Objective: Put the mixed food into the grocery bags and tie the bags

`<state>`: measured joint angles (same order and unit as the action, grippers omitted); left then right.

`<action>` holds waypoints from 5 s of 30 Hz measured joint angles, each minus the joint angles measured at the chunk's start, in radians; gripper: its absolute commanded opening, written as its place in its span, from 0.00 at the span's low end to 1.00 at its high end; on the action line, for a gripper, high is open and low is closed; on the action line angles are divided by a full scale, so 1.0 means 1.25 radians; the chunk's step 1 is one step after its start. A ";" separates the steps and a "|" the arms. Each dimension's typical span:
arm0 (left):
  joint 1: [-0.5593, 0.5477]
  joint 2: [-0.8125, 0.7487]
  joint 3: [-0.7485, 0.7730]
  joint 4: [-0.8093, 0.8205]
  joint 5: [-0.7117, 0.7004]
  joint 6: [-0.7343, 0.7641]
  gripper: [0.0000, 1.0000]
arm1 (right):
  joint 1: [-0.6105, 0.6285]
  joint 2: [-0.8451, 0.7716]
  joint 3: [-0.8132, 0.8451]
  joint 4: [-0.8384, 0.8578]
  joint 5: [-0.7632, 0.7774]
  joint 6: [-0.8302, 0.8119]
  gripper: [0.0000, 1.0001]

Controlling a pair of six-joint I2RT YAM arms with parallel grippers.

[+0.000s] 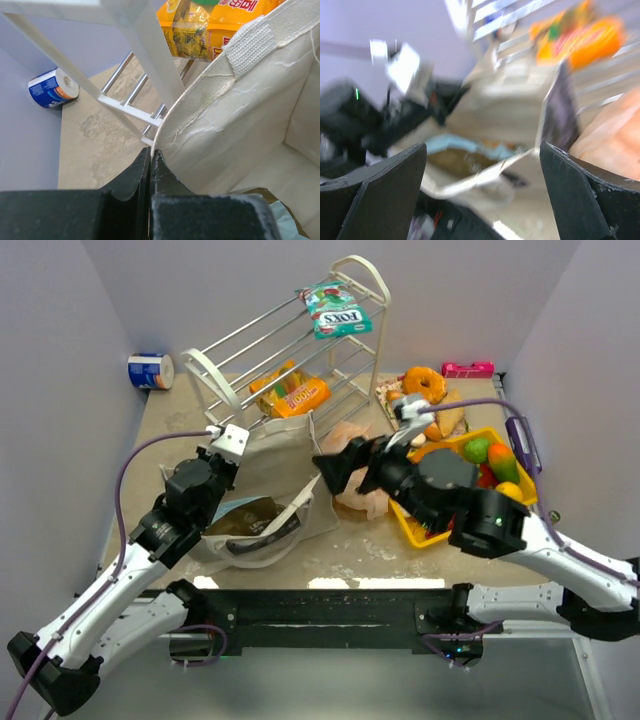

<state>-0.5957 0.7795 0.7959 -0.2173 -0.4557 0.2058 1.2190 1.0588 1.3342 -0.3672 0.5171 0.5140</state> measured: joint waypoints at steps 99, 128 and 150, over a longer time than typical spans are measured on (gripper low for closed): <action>0.014 -0.069 -0.060 0.071 0.133 -0.067 0.00 | -0.212 0.218 0.119 -0.025 -0.507 -0.261 0.00; 0.016 -0.076 -0.071 0.092 0.110 -0.066 0.00 | -0.095 0.012 -0.036 0.126 -0.346 -0.245 0.91; 0.015 -0.105 -0.073 0.081 0.000 -0.066 0.00 | -0.564 0.247 0.043 0.175 -0.520 -0.216 0.85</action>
<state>-0.5770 0.6487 0.7044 -0.1165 -0.4557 0.1230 0.5137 1.3670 1.3880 -0.1486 -0.1329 0.2443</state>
